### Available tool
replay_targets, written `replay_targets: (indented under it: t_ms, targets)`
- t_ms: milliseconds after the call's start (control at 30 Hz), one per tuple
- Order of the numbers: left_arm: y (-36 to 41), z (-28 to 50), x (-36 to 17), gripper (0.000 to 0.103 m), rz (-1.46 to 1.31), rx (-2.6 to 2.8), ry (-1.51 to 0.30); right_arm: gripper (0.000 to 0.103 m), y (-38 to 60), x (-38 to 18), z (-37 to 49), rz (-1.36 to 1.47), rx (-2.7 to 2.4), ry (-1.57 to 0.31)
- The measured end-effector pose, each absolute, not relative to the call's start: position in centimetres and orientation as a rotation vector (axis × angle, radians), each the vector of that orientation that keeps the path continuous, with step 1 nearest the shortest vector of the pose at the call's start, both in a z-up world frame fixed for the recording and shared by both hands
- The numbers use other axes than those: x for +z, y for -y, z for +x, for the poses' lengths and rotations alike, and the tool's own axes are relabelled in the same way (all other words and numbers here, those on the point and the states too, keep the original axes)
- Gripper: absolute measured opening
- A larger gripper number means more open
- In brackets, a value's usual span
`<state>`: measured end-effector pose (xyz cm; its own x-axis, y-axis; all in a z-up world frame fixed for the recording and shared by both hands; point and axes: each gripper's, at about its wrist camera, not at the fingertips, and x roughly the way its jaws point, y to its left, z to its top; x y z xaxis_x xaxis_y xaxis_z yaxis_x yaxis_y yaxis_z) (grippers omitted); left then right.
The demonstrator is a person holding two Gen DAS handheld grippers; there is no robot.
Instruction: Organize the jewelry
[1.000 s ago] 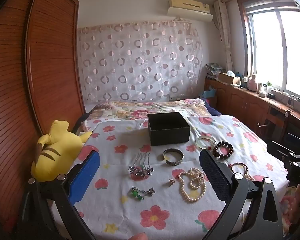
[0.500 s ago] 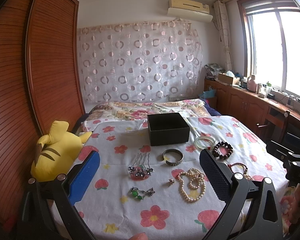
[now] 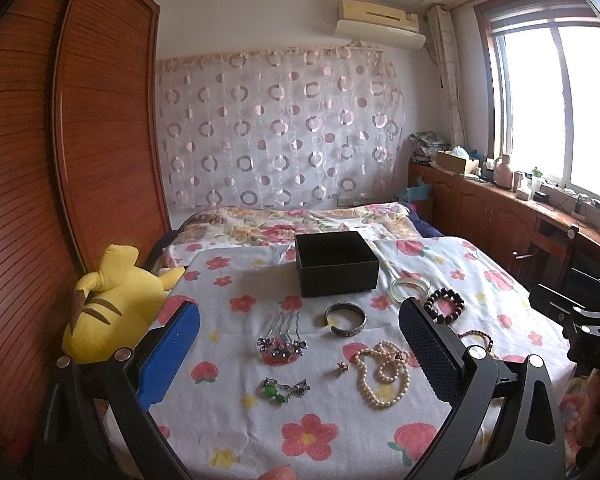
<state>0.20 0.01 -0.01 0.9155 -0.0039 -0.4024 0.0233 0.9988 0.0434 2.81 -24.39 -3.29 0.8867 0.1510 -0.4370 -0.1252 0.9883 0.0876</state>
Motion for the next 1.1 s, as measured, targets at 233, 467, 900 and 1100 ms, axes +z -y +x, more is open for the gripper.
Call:
replay_targets:
  t_ms: [233,467,900,1100]
  targets:
    - [-0.05,0.07,0.02,0.097,0.046,-0.015,-0.411,0.101,24.34,-3.26,2.71,0.056,0.144,-0.457]
    - [-0.04,0.11,0.01,0.097,0.048,-0.013,-0.411,0.101,24.3,-3.25,2.65,0.057,0.144,-0.457]
    - [-0.07,-0.02,0.04,0.097,0.046,-0.014,-0.407,0.101,24.3,-3.23,2.6,0.056,0.144,-0.456]
    - [-0.08,-0.02,0.02,0.097,0.044,-0.014,-0.406,0.101,24.3,-3.25,2.59,0.055,0.145,-0.455]
